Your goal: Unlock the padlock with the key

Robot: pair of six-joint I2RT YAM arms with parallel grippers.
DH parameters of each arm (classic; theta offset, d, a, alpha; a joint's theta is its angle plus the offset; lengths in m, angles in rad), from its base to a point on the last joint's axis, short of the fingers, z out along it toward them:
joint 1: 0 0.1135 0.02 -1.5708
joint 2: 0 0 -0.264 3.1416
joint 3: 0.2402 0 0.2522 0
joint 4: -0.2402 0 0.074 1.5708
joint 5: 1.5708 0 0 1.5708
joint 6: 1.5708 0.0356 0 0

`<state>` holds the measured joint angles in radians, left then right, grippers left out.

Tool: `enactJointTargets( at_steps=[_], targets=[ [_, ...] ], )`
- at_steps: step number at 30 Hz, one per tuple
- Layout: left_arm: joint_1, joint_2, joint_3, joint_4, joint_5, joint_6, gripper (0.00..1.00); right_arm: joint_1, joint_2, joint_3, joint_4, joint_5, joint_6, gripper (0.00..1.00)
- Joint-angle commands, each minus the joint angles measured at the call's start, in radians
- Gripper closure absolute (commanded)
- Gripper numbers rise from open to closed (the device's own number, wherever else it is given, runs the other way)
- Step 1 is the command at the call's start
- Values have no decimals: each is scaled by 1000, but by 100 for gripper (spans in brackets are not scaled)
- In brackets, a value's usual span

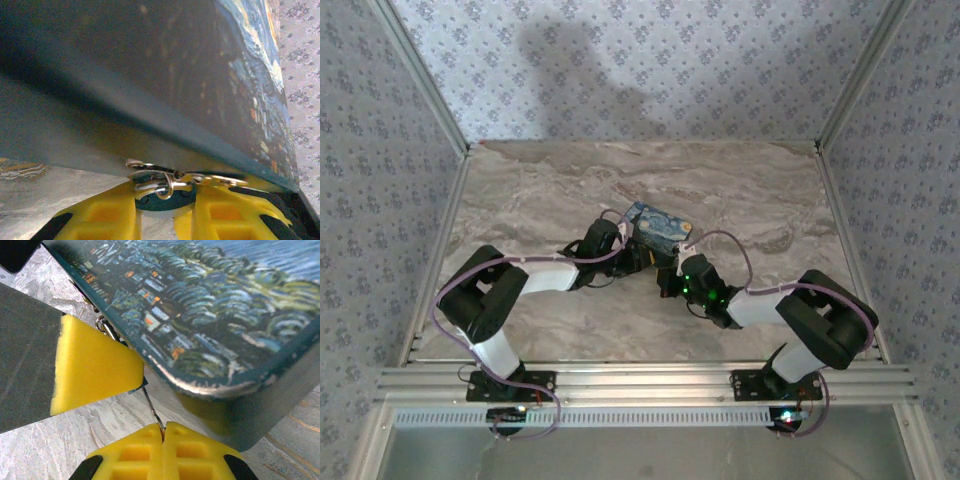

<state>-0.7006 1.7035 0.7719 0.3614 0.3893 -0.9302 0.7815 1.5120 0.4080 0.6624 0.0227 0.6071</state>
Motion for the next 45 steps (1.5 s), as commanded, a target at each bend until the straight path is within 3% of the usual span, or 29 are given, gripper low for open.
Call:
enactJointTargets(
  at_steps=[1,39,45],
  targets=[
    [-11,8,35,11,22,-7,76,6,-26,-6,54,14,10,100],
    [-11,7,24,30,27,-27,76,11,19,25,42,49,14,100],
    [-15,8,29,30,26,-30,76,6,37,25,115,23,15,100]
  ],
)
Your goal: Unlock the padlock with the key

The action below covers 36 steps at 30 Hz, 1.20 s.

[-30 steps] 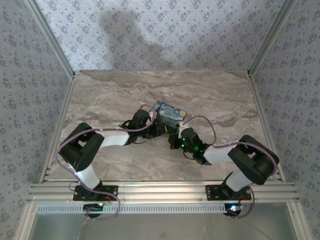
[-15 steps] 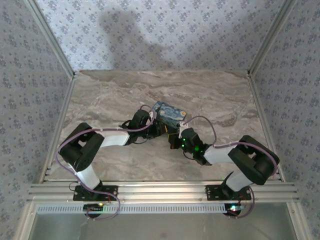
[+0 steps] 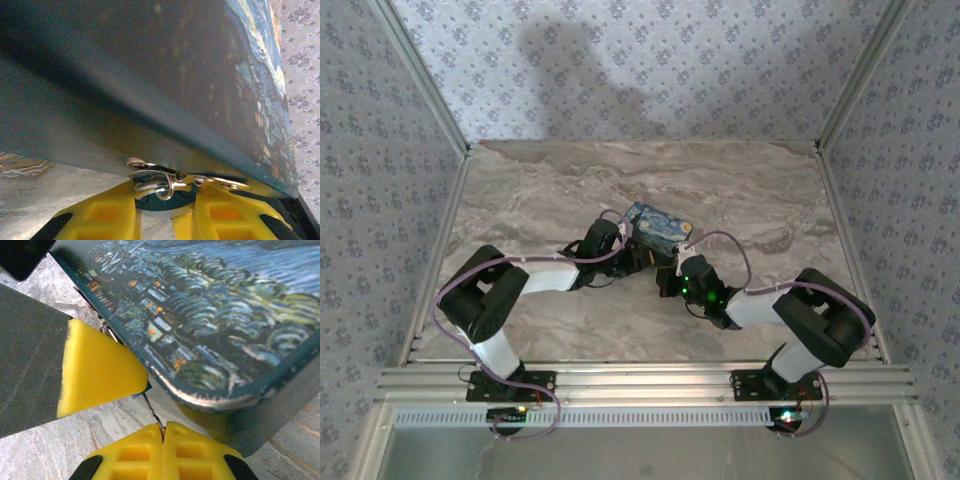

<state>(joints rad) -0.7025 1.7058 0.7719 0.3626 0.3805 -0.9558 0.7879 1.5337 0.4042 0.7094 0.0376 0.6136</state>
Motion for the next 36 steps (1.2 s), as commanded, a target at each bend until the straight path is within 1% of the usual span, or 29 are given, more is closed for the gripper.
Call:
enactJointTargets(
  at_steps=[1,11,18,19,26,36],
  targets=[
    [-13,6,30,30,37,-7,76,-1,16,29,83,3,9,100],
    [-20,2,36,37,49,-34,76,-28,71,-22,279,-44,38,100],
    [-29,1,47,30,50,-38,76,-30,81,-11,312,-63,24,100],
    [-31,0,51,26,52,-38,76,-31,83,-9,311,-65,-15,100],
    [-34,-15,62,-10,47,-41,77,-35,75,-4,285,-43,-107,100],
    [-44,-10,70,-27,34,-42,77,-59,39,-31,277,-40,-156,100]
  ],
)
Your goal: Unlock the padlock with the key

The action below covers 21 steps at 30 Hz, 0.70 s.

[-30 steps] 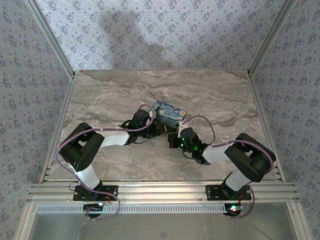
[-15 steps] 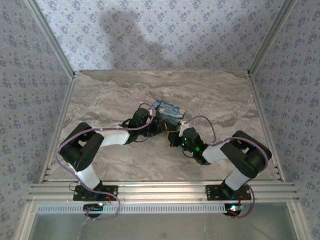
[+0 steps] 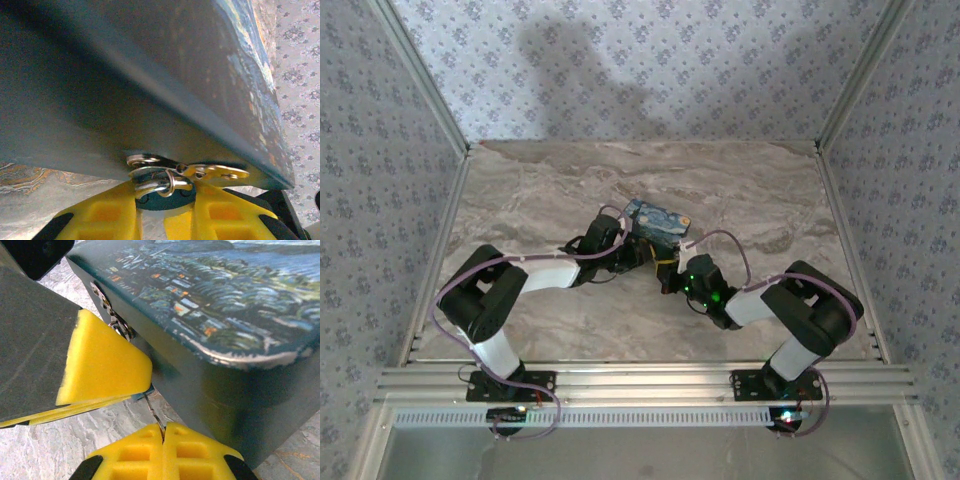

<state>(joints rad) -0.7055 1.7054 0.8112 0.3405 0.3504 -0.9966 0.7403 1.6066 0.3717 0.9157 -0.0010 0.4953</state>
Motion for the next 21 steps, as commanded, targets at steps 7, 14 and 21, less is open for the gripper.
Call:
enactJointTargets(
  at_steps=[7,14,21],
  targets=[
    [-55,-13,38,-16,51,-5,77,-18,-51,-7,60,-25,-72,100],
    [-64,-26,41,-34,42,-6,77,-22,-80,-34,57,-3,-101,100],
    [-65,-15,43,-38,42,-6,77,-33,-110,-41,69,-43,-86,100]
  ],
)
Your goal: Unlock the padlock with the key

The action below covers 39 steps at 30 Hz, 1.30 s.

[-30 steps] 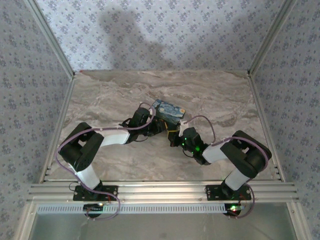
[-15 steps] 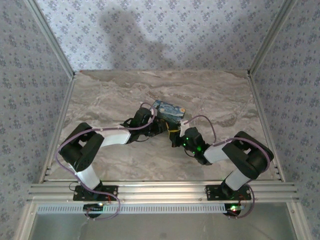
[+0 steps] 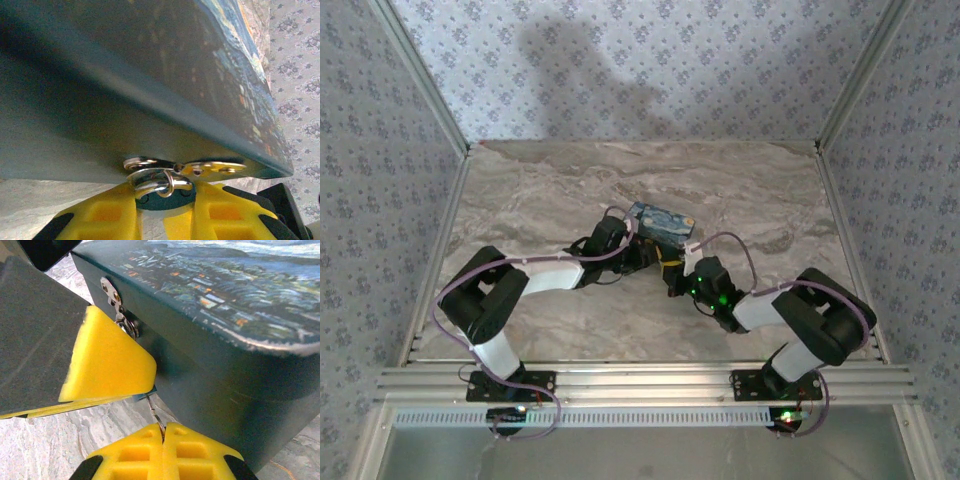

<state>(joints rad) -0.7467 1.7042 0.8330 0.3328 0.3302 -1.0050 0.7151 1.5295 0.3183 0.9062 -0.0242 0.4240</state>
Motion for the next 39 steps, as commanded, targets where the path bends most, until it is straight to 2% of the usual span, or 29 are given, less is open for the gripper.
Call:
enactJointTargets(
  at_steps=[1,21,39],
  targets=[
    [-25,-13,22,-29,62,2,77,-6,-35,13,84,-25,-10,100],
    [-26,6,19,-40,40,-3,77,-10,-71,12,86,-50,1,100],
    [-26,19,35,-72,17,-14,77,45,-114,32,-30,58,-76,100]
  ],
)
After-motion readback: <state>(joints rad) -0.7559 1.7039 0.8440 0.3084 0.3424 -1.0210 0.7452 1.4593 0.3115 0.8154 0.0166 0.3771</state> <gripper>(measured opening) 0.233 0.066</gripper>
